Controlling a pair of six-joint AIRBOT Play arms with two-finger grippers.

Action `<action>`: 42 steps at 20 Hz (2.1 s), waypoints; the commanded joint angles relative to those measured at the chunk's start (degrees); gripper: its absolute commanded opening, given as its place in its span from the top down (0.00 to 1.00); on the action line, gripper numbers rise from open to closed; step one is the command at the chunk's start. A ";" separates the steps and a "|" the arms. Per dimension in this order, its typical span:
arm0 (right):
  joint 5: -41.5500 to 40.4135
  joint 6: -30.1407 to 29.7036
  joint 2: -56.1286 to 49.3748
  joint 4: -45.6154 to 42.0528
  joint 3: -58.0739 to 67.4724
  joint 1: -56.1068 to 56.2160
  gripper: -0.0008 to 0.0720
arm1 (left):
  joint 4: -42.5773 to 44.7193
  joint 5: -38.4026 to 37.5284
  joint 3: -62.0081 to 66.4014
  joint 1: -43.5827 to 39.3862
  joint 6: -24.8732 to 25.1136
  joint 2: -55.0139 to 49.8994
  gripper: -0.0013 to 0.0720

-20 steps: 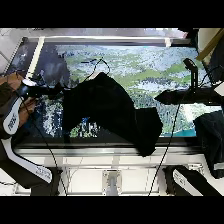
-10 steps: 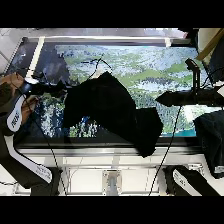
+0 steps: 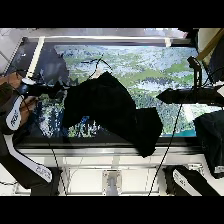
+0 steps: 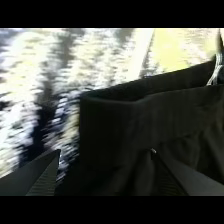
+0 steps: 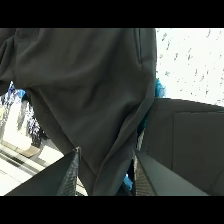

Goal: Fold the clothes and pants, and hang the long-sleeved shirts on hangers.

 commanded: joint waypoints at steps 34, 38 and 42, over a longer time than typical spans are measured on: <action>-15.32 -5.11 -31.01 -2.56 -7.50 -9.27 0.33 | 1.77 -10.38 1.38 4.79 3.02 23.52 0.96; -16.09 -9.18 -33.73 1.36 -7.48 -9.27 0.33 | 1.77 -10.38 1.38 4.79 3.06 23.52 0.96; -15.98 -15.58 -35.50 9.94 -7.50 -9.27 0.49 | 1.77 -10.38 1.38 4.79 3.04 23.50 0.96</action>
